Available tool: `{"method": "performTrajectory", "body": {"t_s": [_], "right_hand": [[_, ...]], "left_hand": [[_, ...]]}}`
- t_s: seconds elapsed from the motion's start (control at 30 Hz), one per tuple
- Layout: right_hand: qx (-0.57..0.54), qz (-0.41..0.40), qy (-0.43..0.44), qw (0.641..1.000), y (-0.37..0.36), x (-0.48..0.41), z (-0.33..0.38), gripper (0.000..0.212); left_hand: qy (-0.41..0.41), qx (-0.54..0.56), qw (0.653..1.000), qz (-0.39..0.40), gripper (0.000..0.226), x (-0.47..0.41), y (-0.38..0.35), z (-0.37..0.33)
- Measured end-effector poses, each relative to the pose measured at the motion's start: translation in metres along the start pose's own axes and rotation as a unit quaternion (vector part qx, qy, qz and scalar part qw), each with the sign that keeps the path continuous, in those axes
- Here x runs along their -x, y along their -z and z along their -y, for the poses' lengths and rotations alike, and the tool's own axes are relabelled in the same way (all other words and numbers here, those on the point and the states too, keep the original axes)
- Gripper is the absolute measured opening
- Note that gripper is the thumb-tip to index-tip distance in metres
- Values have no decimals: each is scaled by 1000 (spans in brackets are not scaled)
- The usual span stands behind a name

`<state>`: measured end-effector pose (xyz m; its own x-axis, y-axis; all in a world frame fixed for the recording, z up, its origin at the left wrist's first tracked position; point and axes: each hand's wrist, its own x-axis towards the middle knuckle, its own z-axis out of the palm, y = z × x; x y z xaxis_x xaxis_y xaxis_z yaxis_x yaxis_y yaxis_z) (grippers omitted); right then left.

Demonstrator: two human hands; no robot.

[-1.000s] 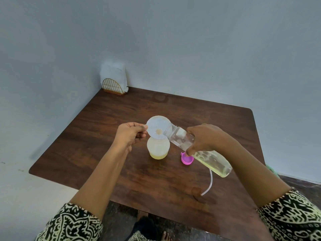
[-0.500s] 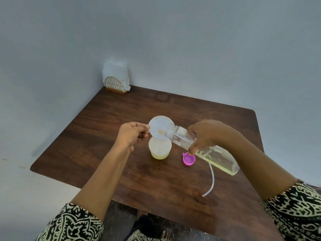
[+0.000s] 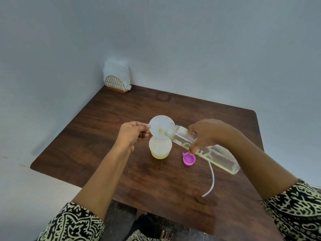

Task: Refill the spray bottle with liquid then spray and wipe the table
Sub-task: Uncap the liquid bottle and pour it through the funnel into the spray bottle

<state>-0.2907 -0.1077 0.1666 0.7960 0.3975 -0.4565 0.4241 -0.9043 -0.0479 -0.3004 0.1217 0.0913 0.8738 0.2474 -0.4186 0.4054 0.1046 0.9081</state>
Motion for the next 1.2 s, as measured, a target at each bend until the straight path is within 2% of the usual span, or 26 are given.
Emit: {"method": "performTrajectory", "body": {"t_s": [0.3,0.53,0.77,1.07,1.2], "right_hand": [[-24,-30,-18,999,-19,3,-2,43],[-82,-91,-36,992,-44,9,1,41],[-162,-103,-53,980,-68,14,4,40],[-285,-156,-47,944,-78,25,1,45],[-345,-207,-27,915,-56,29,0,59]], "left_hand": [[6,-5,1000,-5,6,-1,0,0],[8,-4,1000,-1,5,-1,1,-1],[10,-5,1000,-6,3,0,1,-1],[26,2,1000,-10,5,3,-2,-3],[36,2,999,-9,8,9,-2,-7]]}}
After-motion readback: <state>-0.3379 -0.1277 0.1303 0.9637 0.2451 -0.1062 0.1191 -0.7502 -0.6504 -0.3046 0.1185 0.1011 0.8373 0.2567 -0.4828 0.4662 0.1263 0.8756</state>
